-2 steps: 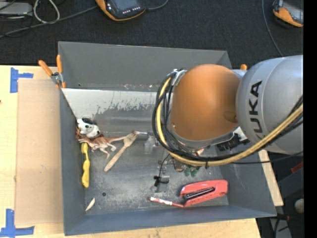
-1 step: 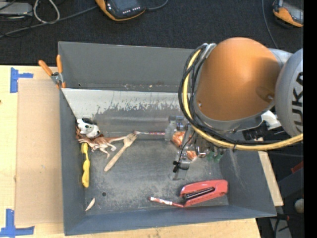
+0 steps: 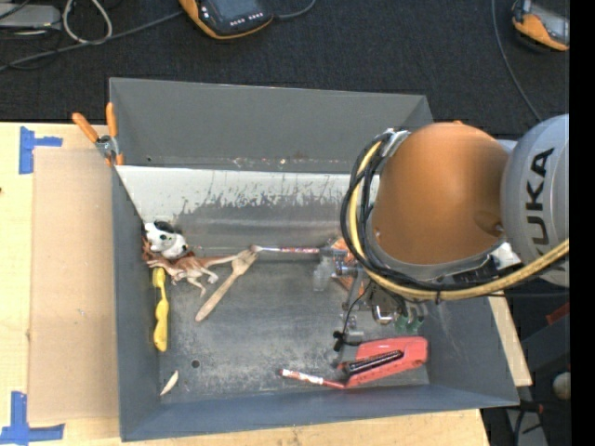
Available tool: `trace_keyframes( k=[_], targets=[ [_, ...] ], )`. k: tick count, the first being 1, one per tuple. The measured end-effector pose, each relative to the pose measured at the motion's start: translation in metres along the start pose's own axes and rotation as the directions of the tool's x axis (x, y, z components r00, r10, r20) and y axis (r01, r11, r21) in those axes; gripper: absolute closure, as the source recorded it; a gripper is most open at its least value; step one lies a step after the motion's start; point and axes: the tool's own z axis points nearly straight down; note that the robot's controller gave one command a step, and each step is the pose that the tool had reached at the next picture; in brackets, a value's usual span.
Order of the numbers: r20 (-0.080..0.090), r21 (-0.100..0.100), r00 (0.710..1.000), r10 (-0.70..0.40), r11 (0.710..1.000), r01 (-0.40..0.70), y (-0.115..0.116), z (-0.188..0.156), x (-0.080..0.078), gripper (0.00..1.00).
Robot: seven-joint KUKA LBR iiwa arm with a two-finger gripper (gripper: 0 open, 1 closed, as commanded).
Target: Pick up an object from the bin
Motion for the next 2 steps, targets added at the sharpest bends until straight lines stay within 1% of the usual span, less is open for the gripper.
trace_keyframes(
  k=[1, 2],
  targets=[
    [0.009, -0.003, 1.000, 0.007, 1.000, -0.007, -0.039, -0.006, 0.003, 0.00],
    [0.011, -0.001, 0.998, -0.057, 0.998, 0.057, -0.069, 0.037, -0.004, 0.00]
  ],
)
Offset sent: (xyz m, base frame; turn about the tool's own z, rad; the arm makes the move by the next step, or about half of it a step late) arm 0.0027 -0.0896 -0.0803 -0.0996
